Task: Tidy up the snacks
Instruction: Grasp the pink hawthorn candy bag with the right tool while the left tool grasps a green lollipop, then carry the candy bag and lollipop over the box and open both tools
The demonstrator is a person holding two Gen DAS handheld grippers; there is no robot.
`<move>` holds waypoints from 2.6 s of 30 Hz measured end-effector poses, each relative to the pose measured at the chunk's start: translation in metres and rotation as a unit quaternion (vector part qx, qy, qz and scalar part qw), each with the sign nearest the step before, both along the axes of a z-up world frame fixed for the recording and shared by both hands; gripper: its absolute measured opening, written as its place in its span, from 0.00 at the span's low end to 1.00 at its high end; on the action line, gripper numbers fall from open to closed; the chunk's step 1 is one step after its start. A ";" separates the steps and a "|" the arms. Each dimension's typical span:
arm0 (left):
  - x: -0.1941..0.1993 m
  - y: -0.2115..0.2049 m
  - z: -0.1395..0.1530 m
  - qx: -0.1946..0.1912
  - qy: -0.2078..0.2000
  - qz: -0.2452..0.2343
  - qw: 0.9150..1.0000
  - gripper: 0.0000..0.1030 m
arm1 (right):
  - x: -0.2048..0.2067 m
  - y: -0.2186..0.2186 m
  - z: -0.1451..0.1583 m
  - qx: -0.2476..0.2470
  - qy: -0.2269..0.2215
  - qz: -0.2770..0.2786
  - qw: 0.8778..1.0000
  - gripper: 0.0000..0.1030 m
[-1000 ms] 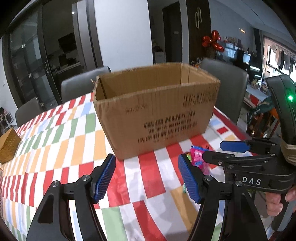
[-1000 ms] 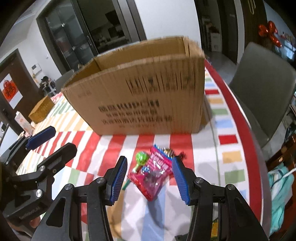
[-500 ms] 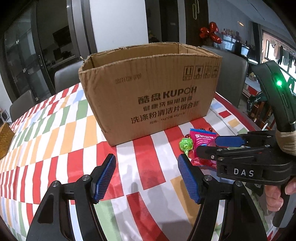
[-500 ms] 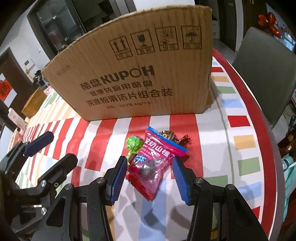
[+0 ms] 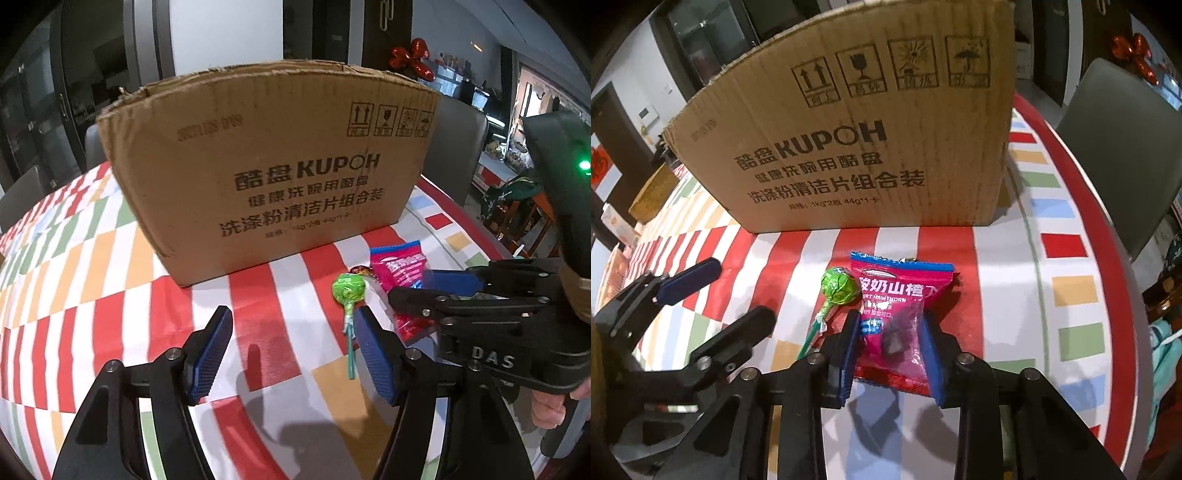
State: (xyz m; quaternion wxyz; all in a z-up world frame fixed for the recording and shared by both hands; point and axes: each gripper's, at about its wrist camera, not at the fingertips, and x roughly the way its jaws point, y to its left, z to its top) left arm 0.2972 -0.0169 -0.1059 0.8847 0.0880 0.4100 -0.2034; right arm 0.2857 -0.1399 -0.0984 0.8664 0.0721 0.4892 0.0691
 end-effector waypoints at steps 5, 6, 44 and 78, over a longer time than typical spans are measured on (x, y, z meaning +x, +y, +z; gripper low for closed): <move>0.005 -0.009 -0.005 -0.008 0.015 -0.007 1.000 0.59 | -0.007 -0.010 0.008 -0.004 -0.010 -0.011 1.000 0.31; 0.007 -0.011 -0.006 -0.010 0.017 -0.008 1.000 0.59 | -0.008 -0.013 0.010 -0.003 -0.012 -0.015 1.000 0.31; 0.007 -0.020 0.015 -0.049 0.065 0.035 0.996 0.25 | -0.028 -0.038 0.036 0.009 -0.053 -0.024 0.998 0.31; 0.012 0.006 0.174 -0.071 -0.086 0.084 0.990 0.25 | -0.004 -0.025 0.177 -0.003 -0.198 0.026 0.980 0.31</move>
